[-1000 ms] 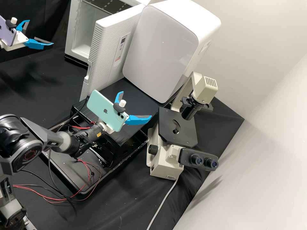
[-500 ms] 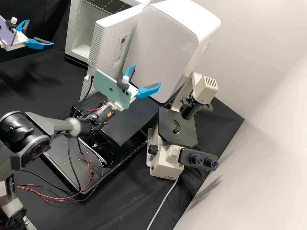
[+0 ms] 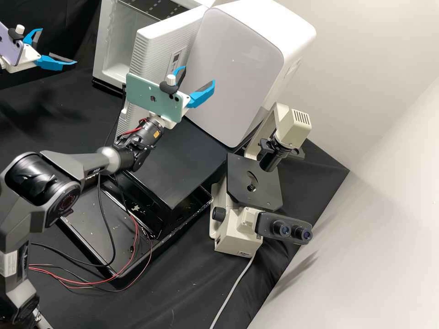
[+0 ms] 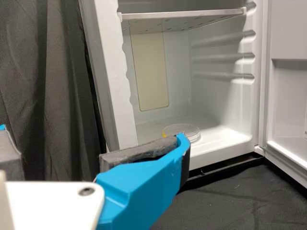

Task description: Close the incubator door

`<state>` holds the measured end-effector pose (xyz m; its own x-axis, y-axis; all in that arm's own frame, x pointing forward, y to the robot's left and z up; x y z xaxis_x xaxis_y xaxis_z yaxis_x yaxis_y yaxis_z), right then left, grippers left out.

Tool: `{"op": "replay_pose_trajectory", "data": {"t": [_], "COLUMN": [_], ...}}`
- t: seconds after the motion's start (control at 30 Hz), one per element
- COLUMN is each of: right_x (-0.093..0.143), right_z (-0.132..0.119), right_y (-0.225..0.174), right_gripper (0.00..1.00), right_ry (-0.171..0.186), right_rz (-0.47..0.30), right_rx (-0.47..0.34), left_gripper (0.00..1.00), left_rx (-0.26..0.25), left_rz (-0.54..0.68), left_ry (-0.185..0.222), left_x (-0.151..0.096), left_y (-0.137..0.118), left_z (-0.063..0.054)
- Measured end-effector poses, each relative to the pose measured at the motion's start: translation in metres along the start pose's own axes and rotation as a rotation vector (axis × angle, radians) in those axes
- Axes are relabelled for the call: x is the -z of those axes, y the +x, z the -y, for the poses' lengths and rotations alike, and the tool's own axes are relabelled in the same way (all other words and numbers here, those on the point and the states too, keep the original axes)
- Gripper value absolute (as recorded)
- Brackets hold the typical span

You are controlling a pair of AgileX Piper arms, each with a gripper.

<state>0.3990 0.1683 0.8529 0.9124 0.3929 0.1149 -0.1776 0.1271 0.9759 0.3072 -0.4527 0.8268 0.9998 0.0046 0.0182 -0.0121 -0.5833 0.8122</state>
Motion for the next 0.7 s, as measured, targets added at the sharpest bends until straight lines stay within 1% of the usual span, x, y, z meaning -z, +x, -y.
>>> {"op": "replay_pose_trajectory", "data": {"t": [0.07,0.2,0.37,0.57,0.7], "right_x": [0.003,0.006,0.017,0.032,0.038], "right_z": [0.000,-0.002,-0.002,0.006,0.004], "right_y": [0.007,0.018,0.032,0.045,0.054], "right_gripper": [0.00,0.00,0.00,0.00,0.00], "right_ry": [-0.009,-0.009,-0.008,-0.027,-0.047], "right_rz": [-0.004,-0.004,-0.033,-0.075,-0.099], "right_rx": [0.002,0.008,0.009,0.044,0.042], "left_gripper": [1.00,1.00,1.00,1.00,1.00], "left_rx": [0.000,0.000,0.000,0.000,0.000], "left_rz": [0.000,0.000,0.000,0.000,0.000], "left_ry": [0.000,0.000,0.000,0.000,0.000], "left_x": [0.000,0.000,0.000,0.000,0.000], "left_y": [0.000,0.000,0.000,0.000,0.000], "left_z": [0.000,0.000,0.000,0.000,0.000]}}
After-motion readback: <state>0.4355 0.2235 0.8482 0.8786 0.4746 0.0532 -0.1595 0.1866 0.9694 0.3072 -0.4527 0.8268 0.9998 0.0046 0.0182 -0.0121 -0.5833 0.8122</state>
